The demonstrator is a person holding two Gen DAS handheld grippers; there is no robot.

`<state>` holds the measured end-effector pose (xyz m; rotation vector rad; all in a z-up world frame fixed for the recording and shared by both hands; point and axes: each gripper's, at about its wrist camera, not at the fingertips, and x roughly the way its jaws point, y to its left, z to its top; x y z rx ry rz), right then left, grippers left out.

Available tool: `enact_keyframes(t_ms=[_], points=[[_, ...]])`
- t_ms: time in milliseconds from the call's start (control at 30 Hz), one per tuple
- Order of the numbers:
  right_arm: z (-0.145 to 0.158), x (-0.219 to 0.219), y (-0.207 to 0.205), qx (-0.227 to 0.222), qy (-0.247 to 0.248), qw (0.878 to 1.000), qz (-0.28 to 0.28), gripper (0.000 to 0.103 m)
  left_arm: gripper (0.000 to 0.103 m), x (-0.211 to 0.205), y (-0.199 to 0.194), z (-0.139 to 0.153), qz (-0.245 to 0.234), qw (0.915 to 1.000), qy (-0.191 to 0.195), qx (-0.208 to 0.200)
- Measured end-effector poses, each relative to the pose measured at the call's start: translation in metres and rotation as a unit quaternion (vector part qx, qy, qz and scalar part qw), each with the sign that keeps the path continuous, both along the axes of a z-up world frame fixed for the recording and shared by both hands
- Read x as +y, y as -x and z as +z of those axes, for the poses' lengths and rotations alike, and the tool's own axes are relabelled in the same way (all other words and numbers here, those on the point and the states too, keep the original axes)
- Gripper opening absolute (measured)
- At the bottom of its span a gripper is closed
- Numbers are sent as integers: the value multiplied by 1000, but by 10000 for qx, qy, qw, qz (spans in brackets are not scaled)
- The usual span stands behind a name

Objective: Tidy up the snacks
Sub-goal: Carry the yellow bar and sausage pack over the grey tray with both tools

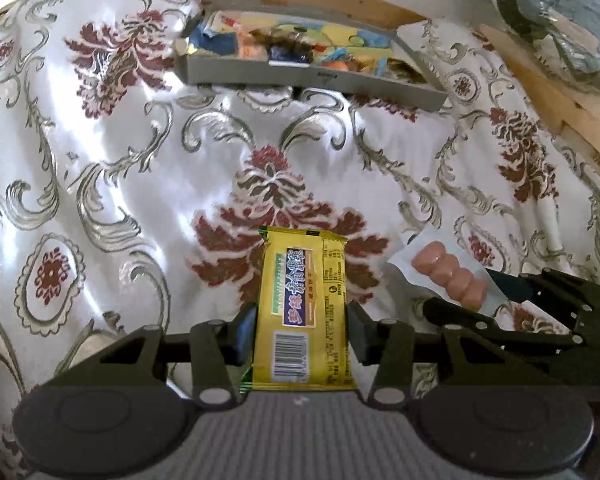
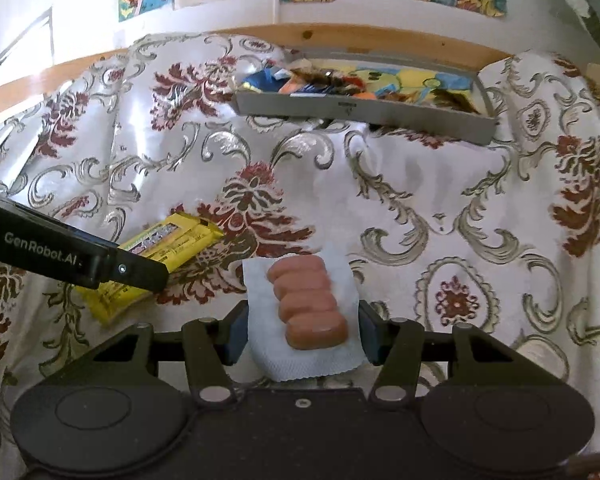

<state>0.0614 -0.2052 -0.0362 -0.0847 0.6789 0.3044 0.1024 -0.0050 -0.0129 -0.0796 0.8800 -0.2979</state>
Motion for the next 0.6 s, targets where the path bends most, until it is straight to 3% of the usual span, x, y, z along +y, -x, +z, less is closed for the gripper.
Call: enact_keyframes(t_ms=[167, 333, 600], points=[[12, -12, -3, -208, -50, 9997, -105, 56, 51, -7, -18, 13, -39, 10000, 23, -83], [32, -26, -22, -446, -62, 9989, -98, 56, 51, -20, -60, 34, -45, 9996, 89, -254], [76, -54, -93, -911, 47, 9958, -64, 56, 51, -47, -149, 76, 36, 9959, 138, -898]])
